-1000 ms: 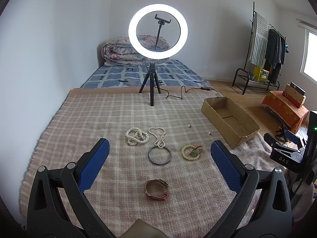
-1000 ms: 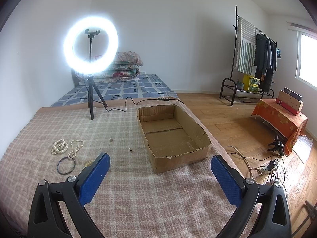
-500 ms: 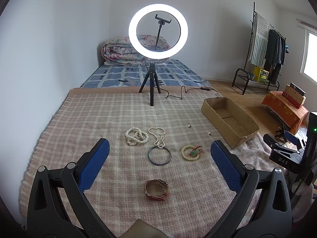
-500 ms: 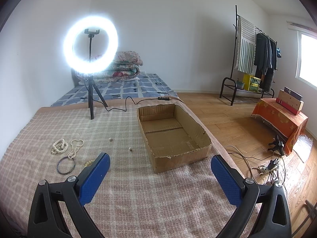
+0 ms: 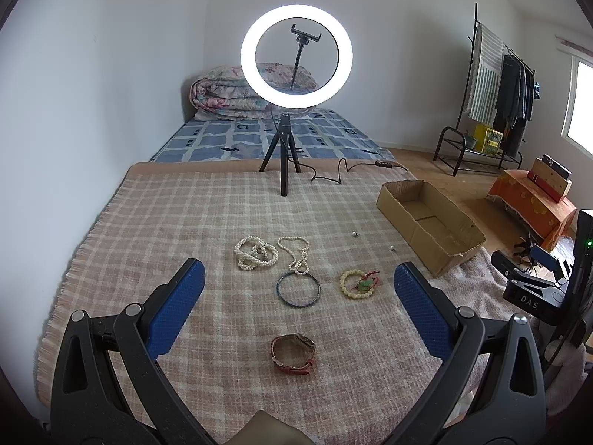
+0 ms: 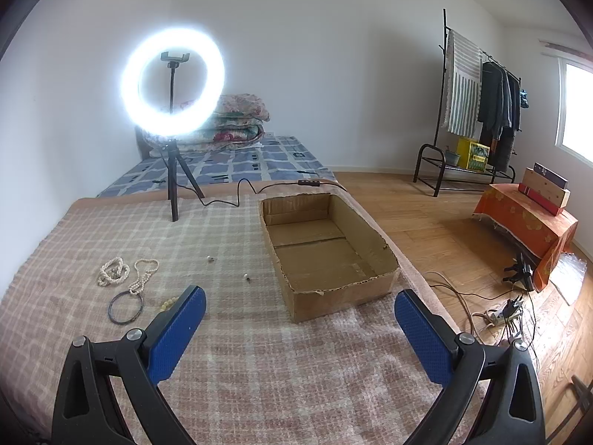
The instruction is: Organize jewelry
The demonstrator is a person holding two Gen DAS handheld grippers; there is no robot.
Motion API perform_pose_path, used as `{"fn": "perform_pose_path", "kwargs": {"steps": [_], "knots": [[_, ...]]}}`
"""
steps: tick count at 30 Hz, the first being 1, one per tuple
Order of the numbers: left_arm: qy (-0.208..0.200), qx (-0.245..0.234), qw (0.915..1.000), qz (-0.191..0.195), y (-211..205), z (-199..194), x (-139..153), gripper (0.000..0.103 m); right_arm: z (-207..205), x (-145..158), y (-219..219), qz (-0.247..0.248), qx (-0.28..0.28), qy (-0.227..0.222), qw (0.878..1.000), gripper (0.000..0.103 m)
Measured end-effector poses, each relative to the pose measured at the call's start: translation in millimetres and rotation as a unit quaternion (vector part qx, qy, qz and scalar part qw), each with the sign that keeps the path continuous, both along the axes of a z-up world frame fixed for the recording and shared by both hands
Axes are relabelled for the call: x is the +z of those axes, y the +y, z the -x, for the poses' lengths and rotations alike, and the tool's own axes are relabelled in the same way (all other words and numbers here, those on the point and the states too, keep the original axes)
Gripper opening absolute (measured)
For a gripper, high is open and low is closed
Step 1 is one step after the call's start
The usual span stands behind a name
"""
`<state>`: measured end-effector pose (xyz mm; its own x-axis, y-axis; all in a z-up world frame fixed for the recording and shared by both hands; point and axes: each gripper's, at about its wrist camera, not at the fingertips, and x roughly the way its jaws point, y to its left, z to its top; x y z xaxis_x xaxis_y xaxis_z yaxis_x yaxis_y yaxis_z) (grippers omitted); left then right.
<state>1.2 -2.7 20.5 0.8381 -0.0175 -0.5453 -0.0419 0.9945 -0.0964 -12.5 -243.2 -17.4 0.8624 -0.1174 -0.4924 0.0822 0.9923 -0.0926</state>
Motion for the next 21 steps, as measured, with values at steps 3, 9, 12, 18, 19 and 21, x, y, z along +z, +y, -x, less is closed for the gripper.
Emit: {"fn": "perform_pose_path", "kwargs": {"steps": [3, 9, 12, 18, 19, 21], "knots": [[0.002, 0.001, 1.0000, 0.001, 0, 1, -2, 0.103, -1, 0, 1, 0.000, 0.001, 0.001, 1.000, 0.103], [0.011, 0.005, 0.9999, 0.008, 9, -4, -10, 0.103, -3, 0, 3, 0.000, 0.004, 0.004, 1.000, 0.103], [0.015, 0.010, 0.9998, 0.009, 17, -7, -11, 0.103, -4, 0, 3, 0.000, 0.007, 0.007, 1.000, 0.103], [0.032, 0.016, 0.9994, 0.000, 35, -20, -13, 0.103, -8, -1, 6, -0.002, 0.017, 0.015, 1.000, 0.103], [0.033, 0.016, 0.9993, -0.006, 37, -22, -13, 0.103, -9, -1, 7, -0.002, 0.019, 0.017, 1.000, 0.103], [0.036, 0.013, 0.9992, -0.011, 42, -26, -13, 0.103, -11, -2, 8, -0.002, 0.024, 0.021, 0.999, 0.103]]}}
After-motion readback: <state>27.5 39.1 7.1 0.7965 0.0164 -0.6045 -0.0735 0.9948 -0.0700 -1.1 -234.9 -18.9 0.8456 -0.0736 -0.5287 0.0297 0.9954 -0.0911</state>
